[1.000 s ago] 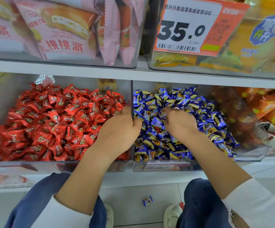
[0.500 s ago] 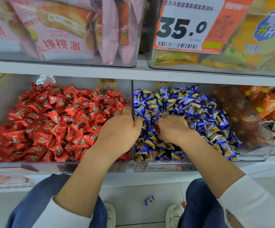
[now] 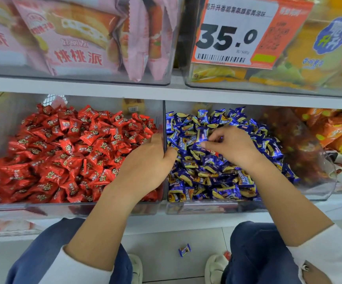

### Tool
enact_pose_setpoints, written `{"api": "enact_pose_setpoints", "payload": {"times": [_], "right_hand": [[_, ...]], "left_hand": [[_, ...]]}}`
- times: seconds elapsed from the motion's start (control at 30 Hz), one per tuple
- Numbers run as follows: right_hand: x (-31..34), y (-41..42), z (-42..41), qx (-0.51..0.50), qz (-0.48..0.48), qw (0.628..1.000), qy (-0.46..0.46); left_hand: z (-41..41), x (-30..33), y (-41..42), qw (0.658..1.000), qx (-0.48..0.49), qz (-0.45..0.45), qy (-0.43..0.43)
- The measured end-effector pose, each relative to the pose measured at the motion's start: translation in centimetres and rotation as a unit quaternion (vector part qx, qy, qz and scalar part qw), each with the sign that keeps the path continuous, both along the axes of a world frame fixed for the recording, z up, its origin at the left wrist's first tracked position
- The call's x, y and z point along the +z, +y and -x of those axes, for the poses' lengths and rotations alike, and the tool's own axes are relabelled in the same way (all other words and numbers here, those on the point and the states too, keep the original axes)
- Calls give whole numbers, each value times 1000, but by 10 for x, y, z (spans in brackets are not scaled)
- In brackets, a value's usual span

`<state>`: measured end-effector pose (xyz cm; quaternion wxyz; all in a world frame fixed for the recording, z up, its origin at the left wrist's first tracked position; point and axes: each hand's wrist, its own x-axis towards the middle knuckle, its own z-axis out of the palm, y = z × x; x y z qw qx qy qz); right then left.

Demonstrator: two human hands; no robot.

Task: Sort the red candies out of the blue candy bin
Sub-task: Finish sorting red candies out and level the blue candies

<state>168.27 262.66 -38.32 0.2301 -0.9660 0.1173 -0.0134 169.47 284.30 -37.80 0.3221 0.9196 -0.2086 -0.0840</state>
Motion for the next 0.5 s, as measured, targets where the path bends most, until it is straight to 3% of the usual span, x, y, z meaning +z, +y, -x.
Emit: {"api": "enact_pose_setpoints", "payload": {"times": [0.13,0.23,0.4,0.5], "right_hand": [[5,-2,8,-46,-121,991,-24],[16,7,14,-52,-201,977,-57],[31,42,22,32,-365,927,-87],[33,54,24,73,-398,908,-109]], "left_hand": [[4,2,-2,997,41,-28,-50],[5,7,-3,985,53,53,-152],[9,8,-9,975,-2,120,-187],[12,6,-13,972,-2,148,-181]]}}
